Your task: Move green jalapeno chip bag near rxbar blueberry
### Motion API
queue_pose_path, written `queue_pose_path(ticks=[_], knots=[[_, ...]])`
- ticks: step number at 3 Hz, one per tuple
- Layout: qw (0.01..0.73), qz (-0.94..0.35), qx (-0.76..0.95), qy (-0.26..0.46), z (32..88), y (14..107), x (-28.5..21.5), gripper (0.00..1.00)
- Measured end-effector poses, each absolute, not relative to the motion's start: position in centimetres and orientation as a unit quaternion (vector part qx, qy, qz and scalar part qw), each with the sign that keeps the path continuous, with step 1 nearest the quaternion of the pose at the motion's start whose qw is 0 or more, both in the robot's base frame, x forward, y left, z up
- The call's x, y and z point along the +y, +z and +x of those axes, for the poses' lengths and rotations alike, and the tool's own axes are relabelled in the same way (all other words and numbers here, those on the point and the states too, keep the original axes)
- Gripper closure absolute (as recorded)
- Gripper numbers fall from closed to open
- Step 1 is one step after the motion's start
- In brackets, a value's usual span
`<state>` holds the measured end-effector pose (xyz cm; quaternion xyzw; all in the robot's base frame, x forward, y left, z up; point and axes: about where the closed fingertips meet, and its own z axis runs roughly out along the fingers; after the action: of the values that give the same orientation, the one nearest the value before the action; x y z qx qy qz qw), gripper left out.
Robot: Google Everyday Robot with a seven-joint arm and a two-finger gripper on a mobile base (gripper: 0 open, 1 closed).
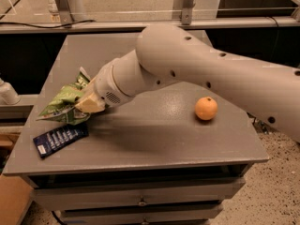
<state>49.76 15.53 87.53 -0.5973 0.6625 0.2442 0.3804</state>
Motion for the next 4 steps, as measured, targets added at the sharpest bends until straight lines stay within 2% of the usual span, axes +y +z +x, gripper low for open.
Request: queue_pose_path(ticks=[1, 4], knots=[[0.376, -0.595, 0.668, 0.242, 49.39, 86.23, 16.8, 0.84], [0.375, -0.593, 0.672, 0.237, 49.36, 85.41, 17.79, 0.14]])
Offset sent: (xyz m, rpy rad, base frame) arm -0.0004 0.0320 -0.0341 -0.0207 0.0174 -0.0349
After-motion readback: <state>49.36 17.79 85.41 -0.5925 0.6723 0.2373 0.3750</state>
